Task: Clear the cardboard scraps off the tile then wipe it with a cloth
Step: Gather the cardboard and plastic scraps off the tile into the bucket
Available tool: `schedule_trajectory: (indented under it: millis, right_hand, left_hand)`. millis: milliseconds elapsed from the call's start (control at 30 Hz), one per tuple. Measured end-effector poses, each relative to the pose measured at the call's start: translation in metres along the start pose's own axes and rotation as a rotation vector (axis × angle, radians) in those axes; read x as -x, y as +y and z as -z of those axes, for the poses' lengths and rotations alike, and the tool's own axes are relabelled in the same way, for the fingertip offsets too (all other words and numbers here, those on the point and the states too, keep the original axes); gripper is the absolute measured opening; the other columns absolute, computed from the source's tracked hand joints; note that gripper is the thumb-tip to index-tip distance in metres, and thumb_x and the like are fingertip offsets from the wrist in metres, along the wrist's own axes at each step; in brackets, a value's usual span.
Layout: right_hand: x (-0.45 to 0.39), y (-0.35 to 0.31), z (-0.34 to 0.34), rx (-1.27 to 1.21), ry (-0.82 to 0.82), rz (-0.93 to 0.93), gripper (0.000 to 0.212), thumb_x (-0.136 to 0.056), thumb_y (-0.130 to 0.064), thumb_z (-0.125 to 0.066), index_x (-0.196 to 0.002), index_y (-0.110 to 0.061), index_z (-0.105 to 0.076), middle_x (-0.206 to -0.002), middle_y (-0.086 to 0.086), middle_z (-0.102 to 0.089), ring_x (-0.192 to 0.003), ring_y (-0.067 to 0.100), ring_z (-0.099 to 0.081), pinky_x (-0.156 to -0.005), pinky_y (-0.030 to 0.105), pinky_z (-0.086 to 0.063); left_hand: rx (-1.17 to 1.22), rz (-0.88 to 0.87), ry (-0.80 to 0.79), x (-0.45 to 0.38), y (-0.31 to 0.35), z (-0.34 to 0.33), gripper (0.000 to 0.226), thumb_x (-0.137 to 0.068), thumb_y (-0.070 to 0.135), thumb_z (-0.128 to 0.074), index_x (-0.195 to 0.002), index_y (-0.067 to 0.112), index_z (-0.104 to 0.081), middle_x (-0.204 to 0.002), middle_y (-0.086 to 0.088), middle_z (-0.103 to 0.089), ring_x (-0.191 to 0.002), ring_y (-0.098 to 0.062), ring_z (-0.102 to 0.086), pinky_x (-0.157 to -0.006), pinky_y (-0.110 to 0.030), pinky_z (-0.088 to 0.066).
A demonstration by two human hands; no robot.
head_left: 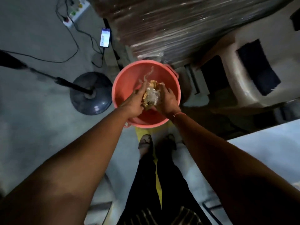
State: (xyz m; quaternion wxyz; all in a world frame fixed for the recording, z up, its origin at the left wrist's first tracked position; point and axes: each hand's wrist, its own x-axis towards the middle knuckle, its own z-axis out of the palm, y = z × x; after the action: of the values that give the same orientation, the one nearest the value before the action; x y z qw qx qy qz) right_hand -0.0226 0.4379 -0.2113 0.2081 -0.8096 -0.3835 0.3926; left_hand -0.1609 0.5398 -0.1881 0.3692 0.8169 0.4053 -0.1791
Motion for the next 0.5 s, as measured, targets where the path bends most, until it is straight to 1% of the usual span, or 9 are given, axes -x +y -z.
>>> schedule_trajectory:
  millis: [33,67,100,133,200,267,367,467,500]
  right_hand:
    - [-0.006,0.004,-0.004,0.013,-0.04,-0.027,0.087,-0.077,-0.011,-0.072,-0.156,-0.008,-0.036,-0.146,0.027,-0.049,-0.129,0.048,-0.05,-0.109,0.039,-0.039]
    - [-0.011,0.007,-0.007,0.021,-0.08,-0.049,0.09,-0.077,-0.015,-0.069,-0.159,-0.011,-0.032,-0.149,0.028,-0.045,-0.133,0.047,-0.048,-0.112,0.039,-0.038]
    - [-0.015,0.01,-0.009,0.026,-0.113,-0.064,0.094,-0.076,-0.015,-0.068,-0.161,-0.014,-0.029,-0.151,0.027,-0.044,-0.136,0.046,-0.047,-0.114,0.039,-0.038]
    - [-0.018,0.012,-0.012,0.027,-0.137,-0.073,0.097,-0.075,-0.011,-0.067,-0.163,-0.015,-0.026,-0.152,0.027,-0.044,-0.137,0.046,-0.046,-0.115,0.039,-0.038]
    - [-0.021,0.016,-0.014,0.021,-0.153,-0.086,0.099,-0.078,-0.002,-0.065,-0.164,-0.014,-0.019,-0.153,0.026,-0.045,-0.14,0.044,-0.045,-0.117,0.039,-0.037]
    - [-0.022,0.016,-0.013,0.014,-0.131,-0.104,0.094,-0.083,-0.004,-0.065,-0.164,-0.011,-0.019,-0.155,0.025,-0.043,-0.143,0.042,-0.043,-0.118,0.038,-0.034]
    - [-0.019,0.014,-0.007,0.042,-0.139,-0.125,0.094,-0.081,-0.005,-0.065,-0.164,-0.01,-0.02,-0.161,0.023,-0.035,-0.147,0.04,-0.037,-0.12,0.036,-0.028]
    - [-0.01,0.008,-0.001,0.127,-0.176,-0.105,0.094,-0.087,-0.009,-0.061,-0.165,-0.011,-0.01,-0.168,0.025,-0.015,-0.154,0.041,-0.022,-0.126,0.04,-0.019]
    - [-0.005,0.005,0.0,0.186,-0.184,-0.082,0.092,-0.09,-0.013,-0.06,-0.166,-0.011,-0.008,-0.17,0.025,-0.009,-0.155,0.042,-0.017,-0.126,0.043,-0.017]
  left_hand:
    - [-0.015,0.022,-0.01,-0.005,-0.008,-0.004,0.113,-0.089,0.002,-0.068,-0.161,0.044,0.007,-0.155,-0.021,-0.038,-0.125,-0.036,-0.056,-0.097,-0.037,-0.048]
    - [-0.023,0.048,-0.002,-0.01,-0.016,-0.007,0.101,-0.091,0.005,-0.068,-0.164,0.038,-0.006,-0.151,-0.02,-0.04,-0.13,-0.038,-0.052,-0.105,-0.037,-0.044]
    - [-0.023,0.078,0.014,-0.012,-0.022,-0.009,0.088,-0.093,0.008,-0.066,-0.163,0.032,-0.019,-0.148,-0.02,-0.041,-0.132,-0.04,-0.05,-0.109,-0.036,-0.041]
    - [-0.025,0.104,0.029,-0.014,-0.028,-0.01,0.076,-0.095,0.008,-0.063,-0.161,0.026,-0.029,-0.147,-0.02,-0.042,-0.132,-0.04,-0.05,-0.112,-0.036,-0.039]
    - [-0.03,0.136,0.06,-0.016,-0.036,-0.012,0.067,-0.096,0.007,-0.059,-0.158,0.02,-0.037,-0.145,-0.022,-0.046,-0.132,-0.04,-0.05,-0.114,-0.038,-0.038]
    - [-0.027,0.147,0.075,-0.016,-0.039,-0.01,0.068,-0.095,0.007,-0.06,-0.158,0.019,-0.037,-0.143,-0.023,-0.051,-0.131,-0.041,-0.051,-0.114,-0.039,-0.04]
    - [-0.038,0.176,0.047,-0.011,-0.039,-0.005,0.082,-0.093,0.013,-0.066,-0.162,0.021,-0.023,-0.147,-0.021,-0.044,-0.134,-0.041,-0.047,-0.112,-0.044,-0.042]
    - [-0.15,0.179,0.062,0.005,-0.036,-0.002,0.096,-0.088,0.021,-0.073,-0.161,0.021,-0.01,-0.149,-0.019,-0.032,-0.137,-0.041,-0.038,-0.103,-0.051,-0.046]
    - [-0.226,0.161,0.081,0.011,-0.035,-0.002,0.101,-0.086,0.025,-0.075,-0.161,0.018,-0.007,-0.153,-0.019,-0.026,-0.14,-0.041,-0.032,-0.105,-0.052,-0.045]
